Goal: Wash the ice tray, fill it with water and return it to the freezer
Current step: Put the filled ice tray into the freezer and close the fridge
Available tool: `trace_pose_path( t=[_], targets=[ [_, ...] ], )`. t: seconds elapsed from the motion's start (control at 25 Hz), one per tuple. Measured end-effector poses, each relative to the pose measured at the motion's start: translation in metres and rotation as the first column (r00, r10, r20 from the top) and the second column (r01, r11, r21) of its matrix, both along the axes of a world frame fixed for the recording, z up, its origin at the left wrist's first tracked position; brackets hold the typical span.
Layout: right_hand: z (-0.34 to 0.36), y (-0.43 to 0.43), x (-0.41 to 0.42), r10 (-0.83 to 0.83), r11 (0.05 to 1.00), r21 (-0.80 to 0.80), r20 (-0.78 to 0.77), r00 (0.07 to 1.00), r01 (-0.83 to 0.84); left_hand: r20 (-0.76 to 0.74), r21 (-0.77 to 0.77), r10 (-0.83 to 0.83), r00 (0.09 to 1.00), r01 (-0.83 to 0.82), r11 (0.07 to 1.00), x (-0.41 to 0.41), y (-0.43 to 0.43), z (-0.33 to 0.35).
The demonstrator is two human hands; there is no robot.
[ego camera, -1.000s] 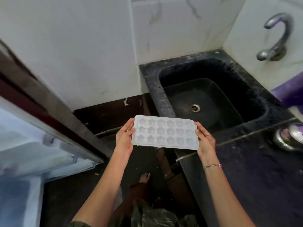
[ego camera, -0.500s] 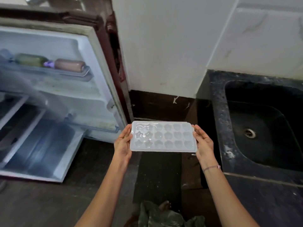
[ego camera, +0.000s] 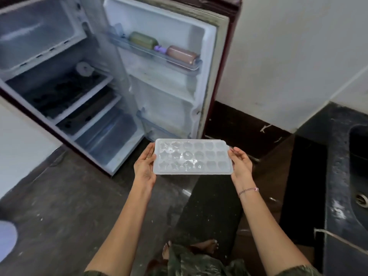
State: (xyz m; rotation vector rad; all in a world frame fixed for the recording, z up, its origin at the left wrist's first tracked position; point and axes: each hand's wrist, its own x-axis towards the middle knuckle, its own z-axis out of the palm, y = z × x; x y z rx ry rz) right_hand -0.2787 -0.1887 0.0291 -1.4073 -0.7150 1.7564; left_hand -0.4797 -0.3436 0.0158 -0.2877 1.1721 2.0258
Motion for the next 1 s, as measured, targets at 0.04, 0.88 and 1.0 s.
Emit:
trace_pose_path(
  t=[0.04,0.88,1.0],
  targets=[
    [-0.001,-0.006,-0.013,0.024,1.0,0.012,0.007,1.0,-0.024,0.005,0.002,0.022,1.0,-0.022,1.0,-0.009,-0.012,-0.001],
    [0.016,0.037,-0.316,0.568,0.816,0.106,0.032,0.822,-0.568,0.059,0.083,0.668,0.742,-0.671,0.737,-0.163,-0.05,0.024],
    [0.023,0.045,-0.363,0.614,0.781,0.119,0.029,0.789,-0.613,0.036,0.059,0.719,0.694,-0.72,0.691,-0.195,-0.043,0.031]
  ],
)
